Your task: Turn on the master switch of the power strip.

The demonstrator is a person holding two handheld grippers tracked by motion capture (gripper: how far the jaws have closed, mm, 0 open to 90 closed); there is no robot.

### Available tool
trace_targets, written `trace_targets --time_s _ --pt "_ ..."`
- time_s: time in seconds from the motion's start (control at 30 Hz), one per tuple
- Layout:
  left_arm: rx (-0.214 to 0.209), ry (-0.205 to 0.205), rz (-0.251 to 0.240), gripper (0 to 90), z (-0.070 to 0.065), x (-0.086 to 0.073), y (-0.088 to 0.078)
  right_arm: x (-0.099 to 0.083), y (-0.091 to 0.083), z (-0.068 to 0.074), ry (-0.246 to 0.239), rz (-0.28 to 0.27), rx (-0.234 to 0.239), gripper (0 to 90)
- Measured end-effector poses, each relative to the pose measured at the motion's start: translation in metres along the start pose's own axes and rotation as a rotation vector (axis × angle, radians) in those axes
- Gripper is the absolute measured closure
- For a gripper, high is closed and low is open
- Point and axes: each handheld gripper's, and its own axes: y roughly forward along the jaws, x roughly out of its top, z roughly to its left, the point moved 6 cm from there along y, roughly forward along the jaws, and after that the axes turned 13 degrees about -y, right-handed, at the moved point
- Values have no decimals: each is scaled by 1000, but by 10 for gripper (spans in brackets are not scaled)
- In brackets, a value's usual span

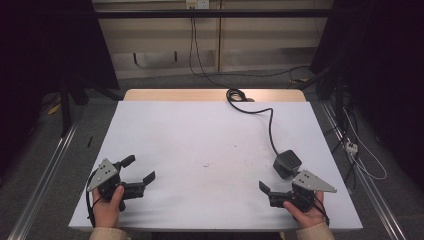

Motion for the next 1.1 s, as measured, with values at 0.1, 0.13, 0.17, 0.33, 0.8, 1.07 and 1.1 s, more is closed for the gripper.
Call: trace_targets --time_s 0.1,0.13,0.17,0.33,0.8,1.07,1.1 --pt "0 0 -2 35 0 1 -1 0 0 0 -5 2 -3 70" --pt "0 2 0 35 0 0 -1 0 0 0 -6 3 -4 70" --pt "-2 3 3 35 0 0 -1 0 0 0 -6 3 -4 70" --pt "-4 -1 5 35 -1 0 0 0 0 0 -7 5 -5 70" --pt "-11 -1 -1 35 -3 1 1 4 -2 -3 -8 8 1 81" --pt "-11 -1 2 35 -3 1 1 6 -3 -4 -9 9 -1 88" --pt "-10 0 3 35 -3 0 1 6 -3 -5 -7 7 2 91"
